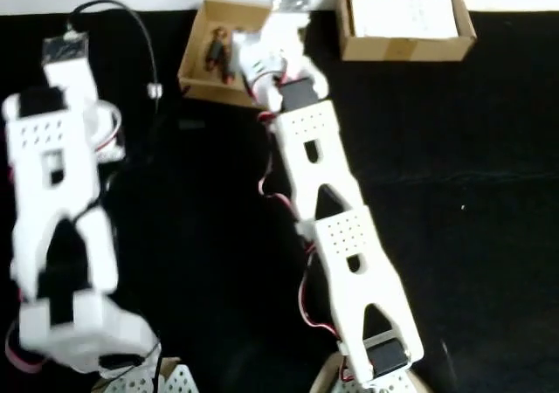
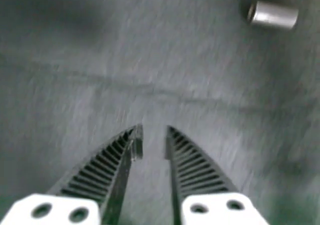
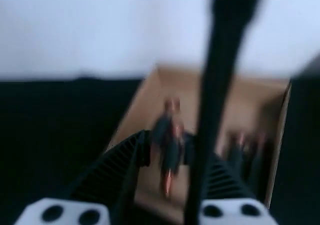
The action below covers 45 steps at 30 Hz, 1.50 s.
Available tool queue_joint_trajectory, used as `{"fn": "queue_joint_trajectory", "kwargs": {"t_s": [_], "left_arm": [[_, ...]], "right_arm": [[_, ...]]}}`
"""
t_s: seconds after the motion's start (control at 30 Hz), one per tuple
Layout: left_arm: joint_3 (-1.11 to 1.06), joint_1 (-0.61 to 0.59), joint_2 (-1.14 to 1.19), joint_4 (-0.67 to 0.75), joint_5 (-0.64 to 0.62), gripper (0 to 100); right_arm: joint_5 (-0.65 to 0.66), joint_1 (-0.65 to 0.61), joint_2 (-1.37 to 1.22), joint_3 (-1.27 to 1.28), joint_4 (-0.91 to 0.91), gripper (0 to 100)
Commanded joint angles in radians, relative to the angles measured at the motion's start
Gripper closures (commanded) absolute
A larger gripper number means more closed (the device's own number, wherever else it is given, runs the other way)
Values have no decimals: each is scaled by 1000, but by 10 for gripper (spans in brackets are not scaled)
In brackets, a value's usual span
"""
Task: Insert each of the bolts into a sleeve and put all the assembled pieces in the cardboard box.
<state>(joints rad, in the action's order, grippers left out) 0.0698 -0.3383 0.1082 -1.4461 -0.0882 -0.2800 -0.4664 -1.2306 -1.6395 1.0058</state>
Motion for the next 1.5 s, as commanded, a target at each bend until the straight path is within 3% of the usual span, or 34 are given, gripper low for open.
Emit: {"fn": "queue_joint_trajectory", "kwargs": {"t_s": [0.0,0.33,0.57,0.67,0.8,1.0,1.17,1.3,1.47], "left_arm": [[216,88,203,5,-64,823],[768,231,748,-2,-233,822],[1049,275,967,-229,-232,823],[1118,282,997,-321,-229,874],[1021,291,961,-330,-227,950],[648,398,714,-327,-227,955],[552,424,487,-324,-226,949],[553,358,366,-322,-230,859],[552,165,263,-322,-232,815]], "right_arm": [[-5,-8,44,-133,147,988],[-3,-2,160,-133,561,991],[-2,38,191,-133,642,991],[-2,67,193,-133,642,991],[25,105,197,-133,651,991],[305,102,197,-133,757,990],[445,94,199,-133,756,988],[485,71,206,-133,757,890],[485,4,255,-131,757,748]]}}
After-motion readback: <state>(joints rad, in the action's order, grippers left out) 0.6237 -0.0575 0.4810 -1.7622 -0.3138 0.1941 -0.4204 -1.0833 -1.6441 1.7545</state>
